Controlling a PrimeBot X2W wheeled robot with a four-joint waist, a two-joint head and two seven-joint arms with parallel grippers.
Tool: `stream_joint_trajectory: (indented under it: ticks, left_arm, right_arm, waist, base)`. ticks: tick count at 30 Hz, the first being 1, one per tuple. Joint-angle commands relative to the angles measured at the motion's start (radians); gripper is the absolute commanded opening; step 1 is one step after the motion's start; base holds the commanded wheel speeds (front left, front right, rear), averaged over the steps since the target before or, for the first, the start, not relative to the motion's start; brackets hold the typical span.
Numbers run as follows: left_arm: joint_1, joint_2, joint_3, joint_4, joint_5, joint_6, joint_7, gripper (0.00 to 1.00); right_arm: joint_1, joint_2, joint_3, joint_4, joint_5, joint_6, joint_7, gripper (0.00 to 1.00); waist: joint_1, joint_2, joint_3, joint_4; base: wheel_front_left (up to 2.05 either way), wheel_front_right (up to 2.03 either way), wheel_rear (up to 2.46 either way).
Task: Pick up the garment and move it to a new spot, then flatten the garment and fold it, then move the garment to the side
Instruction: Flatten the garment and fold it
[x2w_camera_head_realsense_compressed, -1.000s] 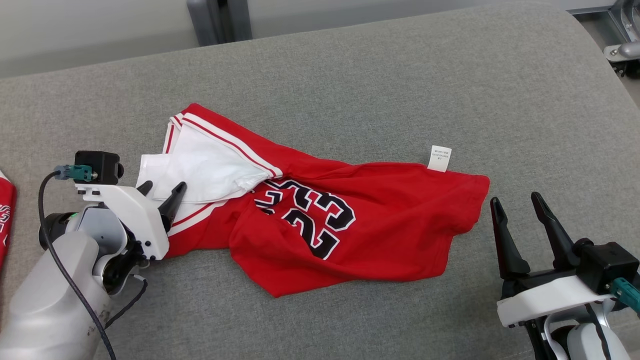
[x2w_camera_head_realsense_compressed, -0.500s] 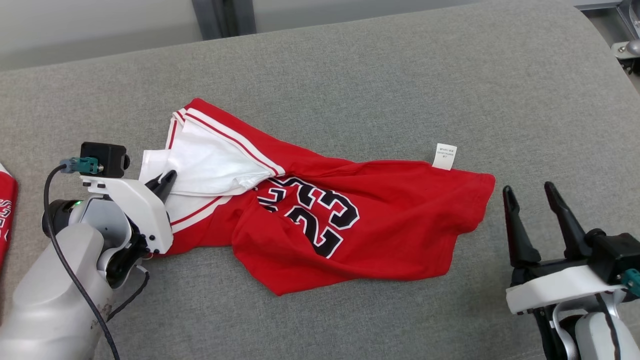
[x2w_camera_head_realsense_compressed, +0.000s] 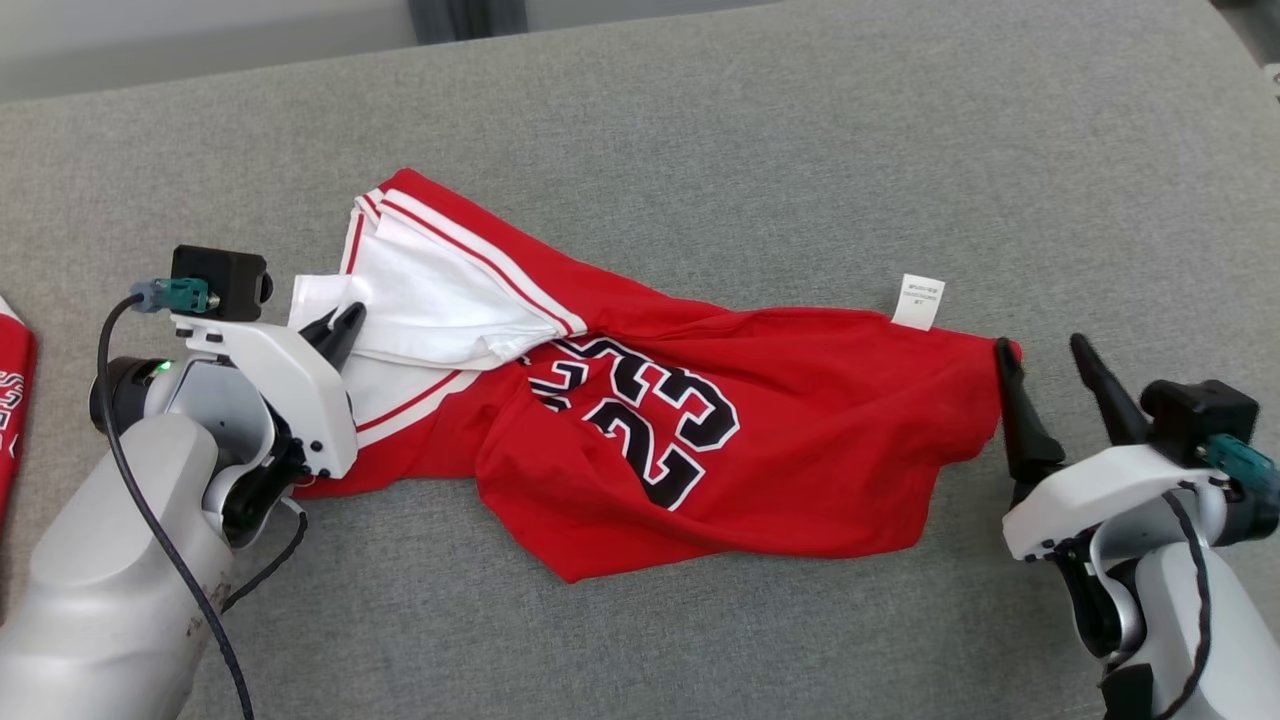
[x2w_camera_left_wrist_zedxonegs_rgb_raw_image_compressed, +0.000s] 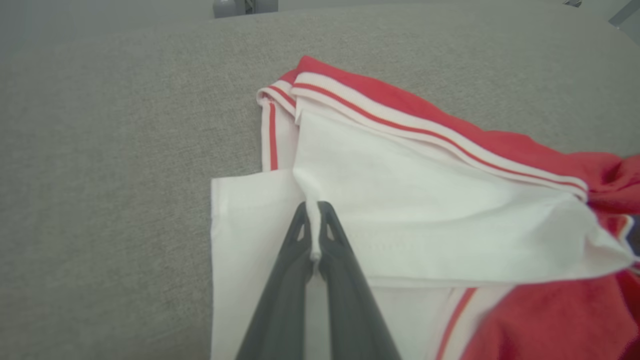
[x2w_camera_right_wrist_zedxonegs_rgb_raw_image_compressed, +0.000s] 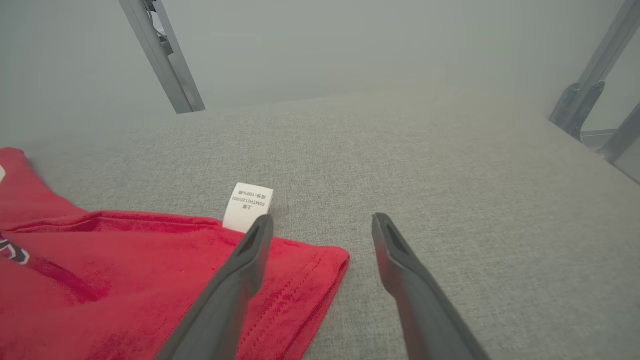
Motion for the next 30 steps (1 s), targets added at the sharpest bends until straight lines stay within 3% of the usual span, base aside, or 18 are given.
stream_joint_trajectory:
  ticks: [1, 4, 12, 13, 15, 18, 23, 30]
  left_arm:
    - [-0.020, 0.005, 0.001, -0.003, 0.004, 0.005, 0.002, 0.00]
    - [-0.027, 0.004, -0.006, -0.010, 0.007, 0.007, 0.005, 0.00]
    - [-0.036, 0.008, -0.010, -0.020, 0.008, 0.012, 0.009, 0.00]
    - [-0.036, 0.007, -0.010, -0.021, 0.007, 0.013, 0.010, 0.00]
    - [-0.037, 0.007, -0.011, -0.022, 0.004, 0.016, 0.011, 0.00]
    - [-0.033, 0.006, -0.007, -0.028, -0.005, 0.022, 0.013, 0.00]
    - [-0.046, 0.021, 0.016, -0.081, 0.001, 0.049, -0.027, 0.00]
    - [-0.061, 0.055, 0.068, -0.231, 0.011, 0.121, -0.089, 0.00]
  right_arm:
    - [-0.009, -0.007, 0.001, 0.005, 0.005, 0.000, 0.006, 1.00]
    - [-0.066, -0.029, 0.046, 0.112, 0.054, 0.000, 0.035, 1.00]
    - [-0.141, -0.059, 0.097, 0.223, 0.133, 0.000, 0.114, 1.00]
    - [-0.146, -0.061, 0.107, 0.231, 0.153, 0.000, 0.132, 0.96]
    - [-0.154, -0.072, 0.128, 0.233, 0.181, 0.000, 0.155, 0.00]
    - [-0.155, -0.089, 0.149, 0.212, 0.215, 0.000, 0.154, 0.00]
    - [-0.154, -0.122, 0.117, 0.141, 0.202, 0.000, 0.038, 0.00]
    - [-0.179, -0.147, 0.060, -0.007, 0.149, 0.000, -0.069, 0.00]
  waist:
    - [0.0000, 0.0000, 0.005, 0.004]
    - [0.0000, 0.0000, 0.019, 0.014]
    - [0.0000, 0.0000, 0.031, 0.016]
    - [0.0000, 0.0000, 0.031, 0.016]
    - [0.0000, 0.0000, 0.030, 0.015]
    - [0.0000, 0.0000, 0.026, 0.013]
    - [0.0000, 0.0000, 0.014, 0.016]
    - [0.0000, 0.0000, -0.028, 0.033]
  base:
    - [0.00, 0.00, 0.00]
    - [0.00, 0.00, 0.00]
    - [0.00, 0.00, 0.00]
    - [0.00, 0.00, 0.00]
    - [0.00, 0.00, 0.00]
    - [0.00, 0.00, 0.00]
    - [0.00, 0.00, 0.00]
    - [0.00, 0.00, 0.00]
